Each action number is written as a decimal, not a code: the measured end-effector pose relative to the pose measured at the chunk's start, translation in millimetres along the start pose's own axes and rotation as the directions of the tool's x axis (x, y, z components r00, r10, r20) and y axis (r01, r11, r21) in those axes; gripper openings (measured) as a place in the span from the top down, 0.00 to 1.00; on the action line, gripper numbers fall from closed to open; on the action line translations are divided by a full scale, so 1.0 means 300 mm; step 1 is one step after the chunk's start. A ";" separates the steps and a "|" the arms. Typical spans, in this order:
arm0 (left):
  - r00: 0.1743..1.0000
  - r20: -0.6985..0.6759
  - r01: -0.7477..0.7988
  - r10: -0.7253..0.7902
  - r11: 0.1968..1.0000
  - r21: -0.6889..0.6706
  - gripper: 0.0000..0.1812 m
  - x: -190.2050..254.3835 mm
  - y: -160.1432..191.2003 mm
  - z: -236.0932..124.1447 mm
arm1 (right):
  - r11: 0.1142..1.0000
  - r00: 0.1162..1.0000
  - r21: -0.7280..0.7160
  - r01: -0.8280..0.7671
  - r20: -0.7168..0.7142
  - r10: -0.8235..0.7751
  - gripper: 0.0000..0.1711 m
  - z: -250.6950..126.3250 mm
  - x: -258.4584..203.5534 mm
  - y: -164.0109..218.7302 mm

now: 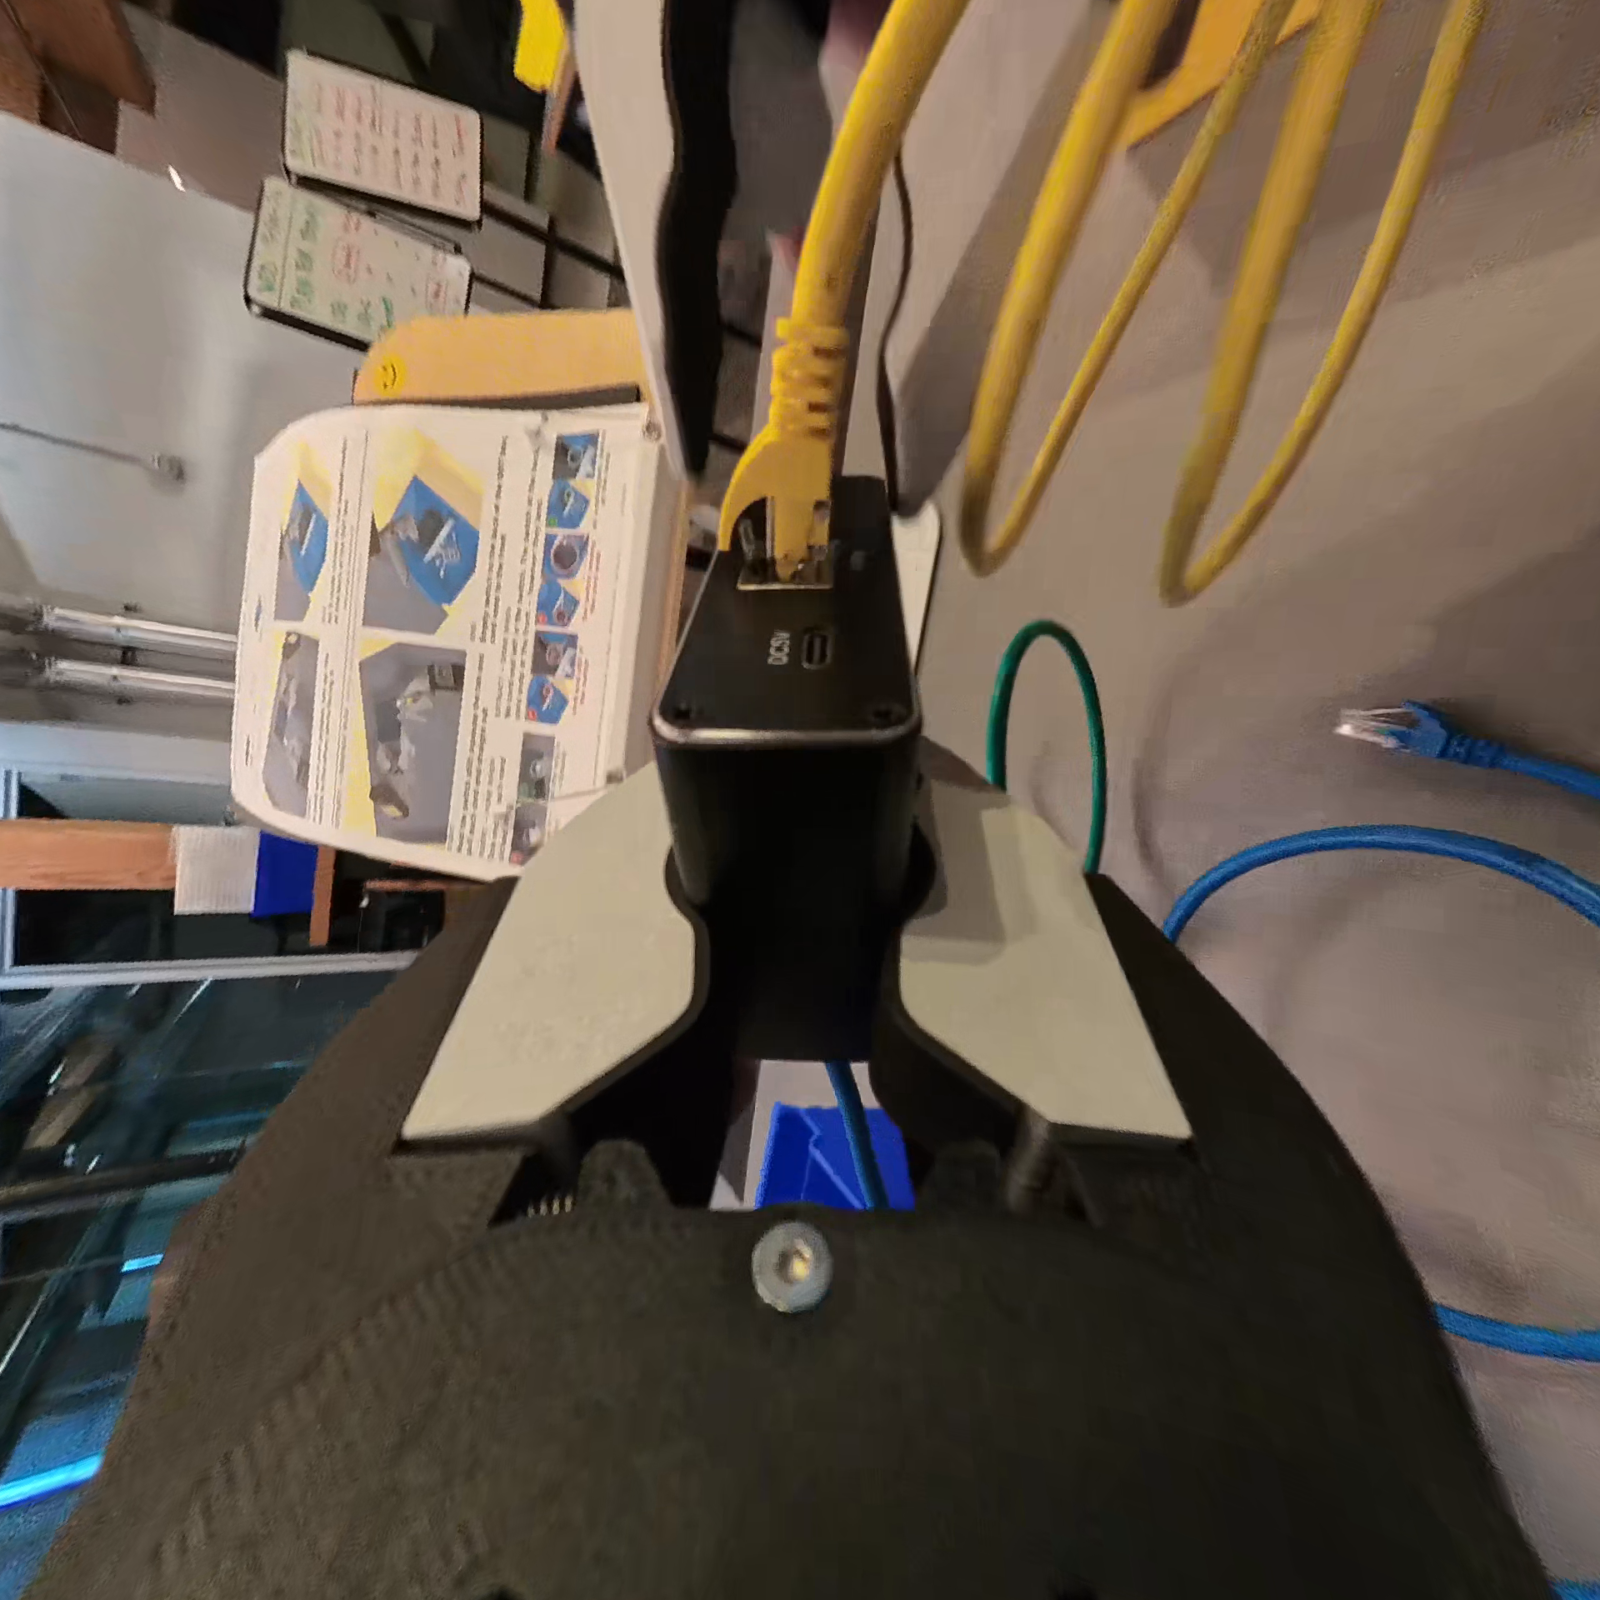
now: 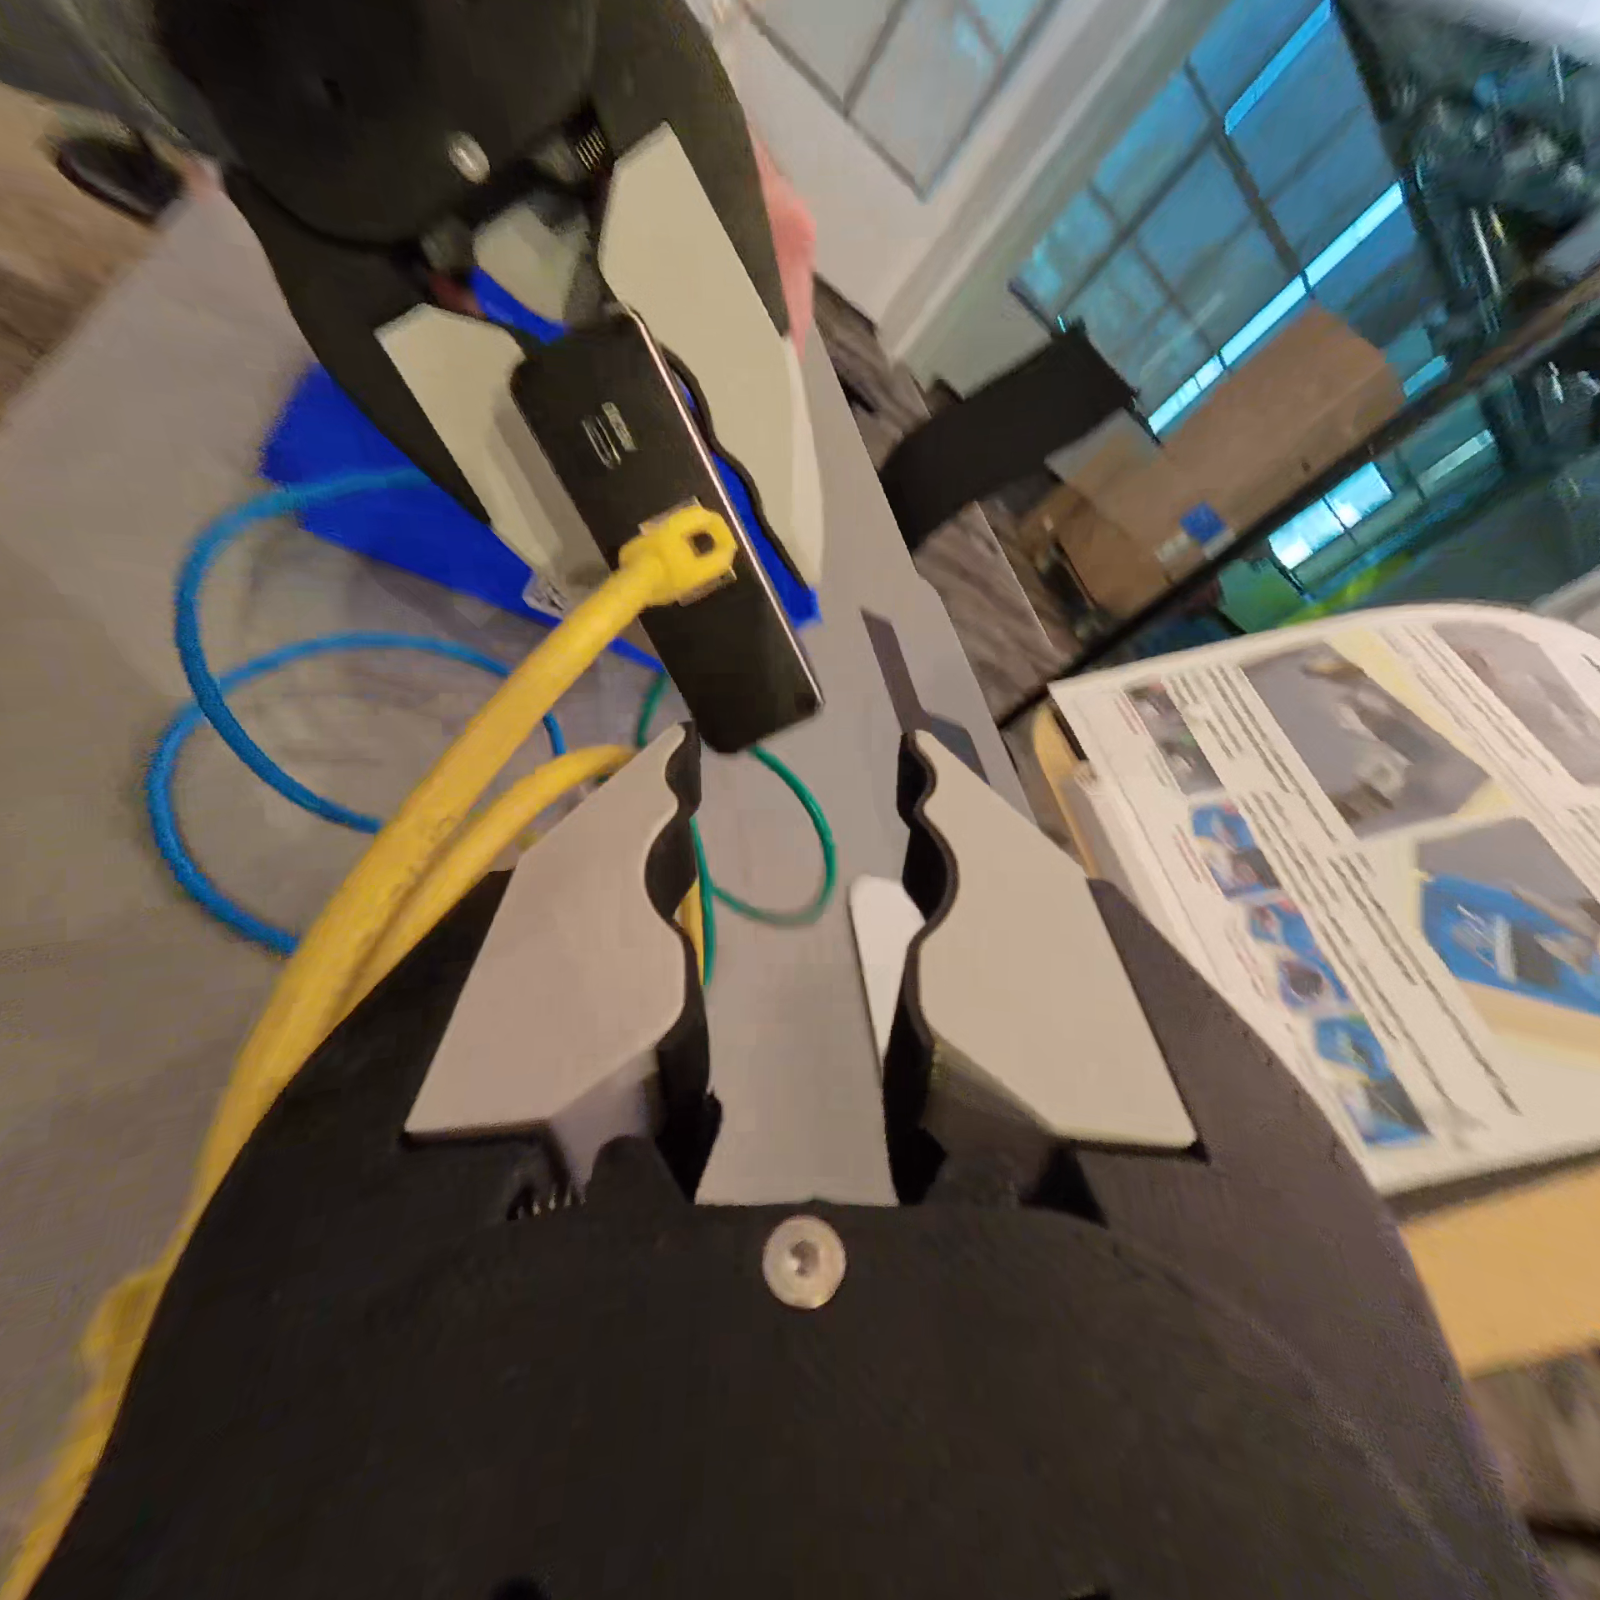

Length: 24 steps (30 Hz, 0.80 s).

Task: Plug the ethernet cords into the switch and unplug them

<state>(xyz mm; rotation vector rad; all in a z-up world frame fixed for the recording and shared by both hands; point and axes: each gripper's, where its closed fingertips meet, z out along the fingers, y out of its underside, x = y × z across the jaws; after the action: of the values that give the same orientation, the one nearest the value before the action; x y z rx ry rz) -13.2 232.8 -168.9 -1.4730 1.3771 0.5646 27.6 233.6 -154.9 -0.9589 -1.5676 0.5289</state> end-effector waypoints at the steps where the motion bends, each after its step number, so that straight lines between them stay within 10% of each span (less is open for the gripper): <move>1: 1.000 0.006 -0.006 0.006 1.000 -0.030 0.79 -0.006 0.017 0.006 | 0.998 0.999 -0.056 0.011 -0.040 -0.013 0.79 -0.019 0.032 0.023; 6: 1.000 0.003 -0.025 0.026 0.986 -0.162 0.79 -0.013 0.083 0.025 | 0.977 0.988 -0.214 0.011 -0.147 -0.044 0.89 -0.150 0.138 0.039; 15: 0.999 -0.030 -0.023 0.017 0.977 -0.213 0.79 0.001 0.057 0.024 | 0.956 0.981 -0.232 0.182 -0.024 -0.193 0.71 -0.025 -0.029 -0.042; 24: 0.999 -0.027 0.022 -0.026 0.990 -0.136 0.80 -0.014 0.004 -0.017 | 0.955 0.963 -0.176 0.238 -0.085 -0.255 0.92 0.023 -0.027 -0.037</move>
<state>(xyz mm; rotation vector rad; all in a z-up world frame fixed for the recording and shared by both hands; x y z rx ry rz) -16.8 230.6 -163.8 -1.6100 1.3639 0.6342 17.8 222.0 -152.6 -0.8825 -1.6238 0.1715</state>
